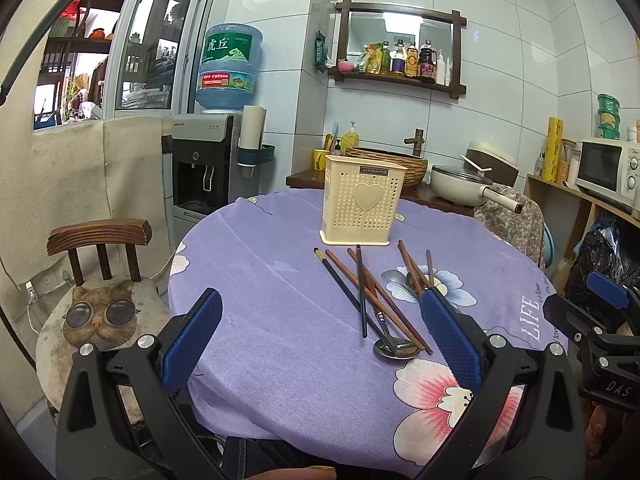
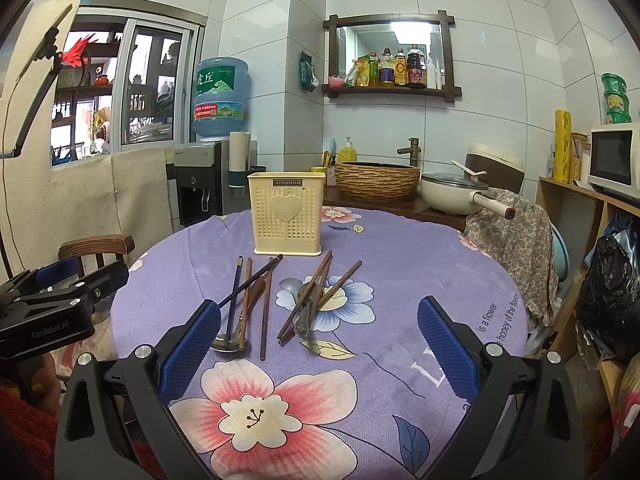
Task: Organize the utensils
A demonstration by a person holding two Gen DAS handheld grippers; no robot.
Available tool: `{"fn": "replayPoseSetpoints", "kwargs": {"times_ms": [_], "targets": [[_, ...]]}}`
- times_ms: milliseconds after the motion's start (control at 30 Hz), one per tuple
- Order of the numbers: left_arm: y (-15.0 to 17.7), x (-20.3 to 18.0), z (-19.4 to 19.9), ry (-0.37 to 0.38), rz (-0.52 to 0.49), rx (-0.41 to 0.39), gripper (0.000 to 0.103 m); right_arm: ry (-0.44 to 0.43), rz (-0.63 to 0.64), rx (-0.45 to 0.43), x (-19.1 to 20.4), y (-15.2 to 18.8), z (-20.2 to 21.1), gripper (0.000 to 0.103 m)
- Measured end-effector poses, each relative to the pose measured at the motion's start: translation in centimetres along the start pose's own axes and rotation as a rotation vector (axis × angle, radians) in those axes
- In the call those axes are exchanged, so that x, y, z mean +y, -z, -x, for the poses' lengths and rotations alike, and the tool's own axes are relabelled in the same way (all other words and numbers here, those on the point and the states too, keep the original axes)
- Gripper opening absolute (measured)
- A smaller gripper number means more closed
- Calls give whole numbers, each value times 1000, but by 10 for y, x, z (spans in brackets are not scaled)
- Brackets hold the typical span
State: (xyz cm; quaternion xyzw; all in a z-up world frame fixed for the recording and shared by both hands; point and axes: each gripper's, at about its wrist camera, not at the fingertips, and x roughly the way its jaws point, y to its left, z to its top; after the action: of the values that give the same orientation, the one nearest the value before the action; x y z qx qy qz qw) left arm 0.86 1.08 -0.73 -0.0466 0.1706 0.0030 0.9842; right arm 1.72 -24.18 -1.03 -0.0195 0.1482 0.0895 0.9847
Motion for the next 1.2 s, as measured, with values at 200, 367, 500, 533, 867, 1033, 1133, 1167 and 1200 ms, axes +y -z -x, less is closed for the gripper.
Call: {"fn": "replayPoseSetpoints", "kwargs": {"times_ms": [200, 367, 500, 533, 867, 1033, 1133, 1167, 1200], "targets": [[0, -6, 4, 1, -3, 0, 98, 1, 1, 1, 0, 0, 0, 97], [0, -6, 3, 0, -3, 0, 98, 0, 0, 2, 0, 0, 0, 97], [0, -6, 4, 0, -3, -1, 98, 0, 1, 1, 0, 0, 0, 97], [0, -6, 4, 0, -3, -1, 98, 1, 1, 2, 1, 0, 0, 97], [1, -6, 3, 3, -3, 3, 98, 1, 2, 2, 1, 0, 0, 97], [2, -4, 4, 3, -5, 5, 98, 2, 1, 2, 1, 0, -2, 97], [1, -8, 3, 5, -8, 8, 98, 1, 2, 3, 1, 0, -2, 97], [1, -8, 3, 6, -8, 9, 98, 1, 2, 4, 0, 0, -2, 97], [2, -8, 3, 6, -8, 10, 98, 1, 2, 5, 0, 0, -2, 97]]}}
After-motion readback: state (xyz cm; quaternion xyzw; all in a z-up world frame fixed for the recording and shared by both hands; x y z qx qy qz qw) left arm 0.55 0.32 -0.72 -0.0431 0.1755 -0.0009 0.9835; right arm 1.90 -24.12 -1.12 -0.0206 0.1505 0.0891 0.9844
